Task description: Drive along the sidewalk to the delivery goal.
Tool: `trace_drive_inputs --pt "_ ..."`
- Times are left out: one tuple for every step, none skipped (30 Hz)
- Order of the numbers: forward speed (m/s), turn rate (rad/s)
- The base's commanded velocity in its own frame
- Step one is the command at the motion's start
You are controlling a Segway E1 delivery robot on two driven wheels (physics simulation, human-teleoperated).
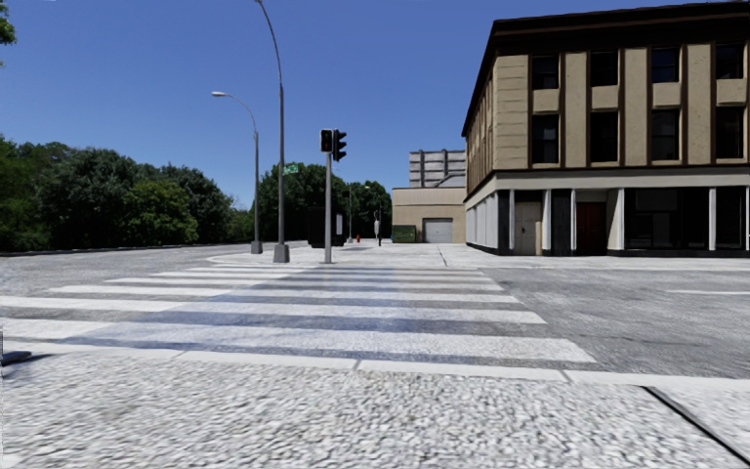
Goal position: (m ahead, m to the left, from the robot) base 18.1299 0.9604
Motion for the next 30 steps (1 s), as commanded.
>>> trace_drive_inputs --pt "2.0 0.0" --pt "2.0 0.0" --pt "2.0 0.0" --pt "2.0 0.0" --pt "2.0 0.0" --pt "2.0 0.0" --pt "2.0 0.0" --pt "2.0 0.0" --pt "2.0 0.0" --pt "2.0 0.0" --pt "2.0 0.0" --pt "2.0 0.0" --pt "2.0 0.0" --pt "2.0 0.0" --pt "2.0 0.0" --pt "2.0 0.0" --pt "2.0 0.0" --pt "2.0 0.0" --pt "2.0 0.0" --pt "2.0 0.0" --pt "2.0 0.0" --pt "2.0 0.0" --pt "2.0 0.0" --pt "2.0 0.0" --pt "2.0 0.0" --pt "1.95 0.0" --pt "1.95 0.0" --pt "1.76 0.0" --pt "1.64 0.0" --pt "1.54 0.0"
